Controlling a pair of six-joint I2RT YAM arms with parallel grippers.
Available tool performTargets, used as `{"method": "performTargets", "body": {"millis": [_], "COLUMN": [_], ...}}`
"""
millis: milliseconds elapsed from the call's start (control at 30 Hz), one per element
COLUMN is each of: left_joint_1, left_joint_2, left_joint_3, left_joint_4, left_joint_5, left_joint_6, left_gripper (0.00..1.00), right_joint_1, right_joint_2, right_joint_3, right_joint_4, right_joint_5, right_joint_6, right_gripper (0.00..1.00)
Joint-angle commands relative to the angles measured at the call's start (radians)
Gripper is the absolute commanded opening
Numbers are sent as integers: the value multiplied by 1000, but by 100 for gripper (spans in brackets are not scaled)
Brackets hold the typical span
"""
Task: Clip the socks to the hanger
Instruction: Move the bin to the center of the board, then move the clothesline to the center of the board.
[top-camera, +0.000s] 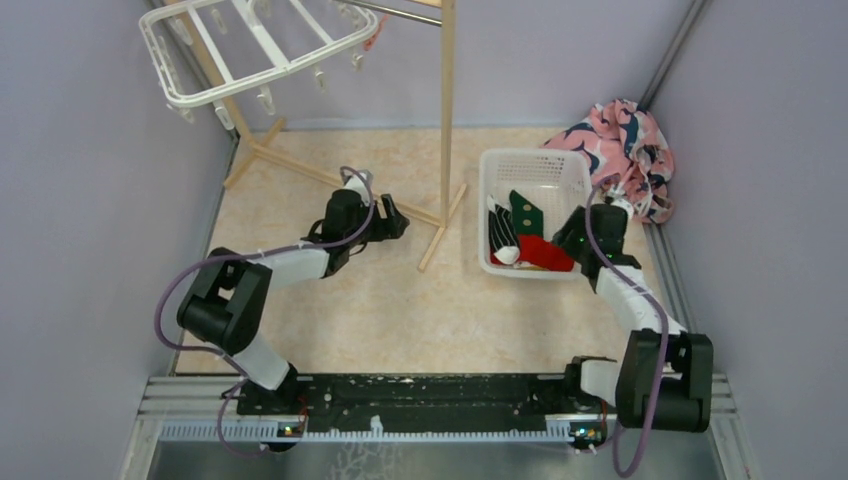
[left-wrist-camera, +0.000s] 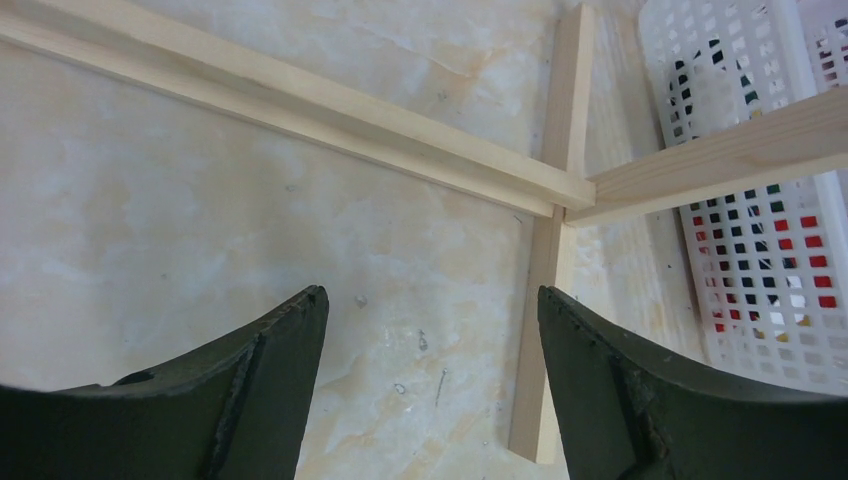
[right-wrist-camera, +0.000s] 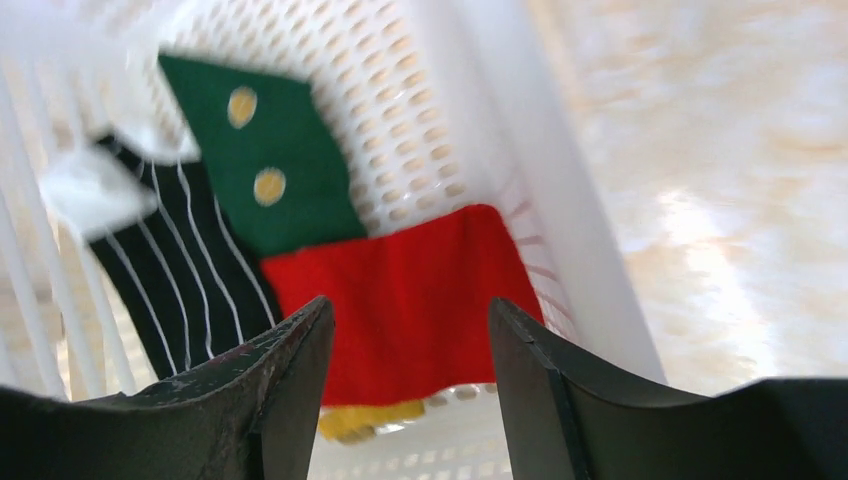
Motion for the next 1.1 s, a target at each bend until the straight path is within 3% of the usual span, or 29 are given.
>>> {"method": "performTargets", "body": {"millis": [0, 100, 200, 433, 833, 1067], "left_joint_1": [-46, -64, -73, -71, -62, -61], "left_joint_2": [36, 57, 76, 195, 478, 604], "left_joint_3": [41, 66, 82, 226, 552, 756], "left_joint_4": [9, -3, -4, -124, -153, -171], "left_joint_5": [11, -9, -18, -183, -150, -202], "left_joint_6": [-25, -20, -25, -112, -238, -243], "left_gripper": [83, 84, 84, 79, 77, 77], "right_joint_1": [-111, -128, -112, 81, 84, 83], "right_joint_2": [-104, -154, -221, -269, -315, -345], "right_joint_3": [6, 30, 45, 158, 171, 151], "right_joint_4": [-27, -51, -18, -62, -82, -106], "right_joint_5": [12, 59, 9, 43, -12, -21], "right_joint_6": [40, 47, 21, -30, -56, -71], "right_gripper": [59, 59, 58, 58, 59, 59]}}
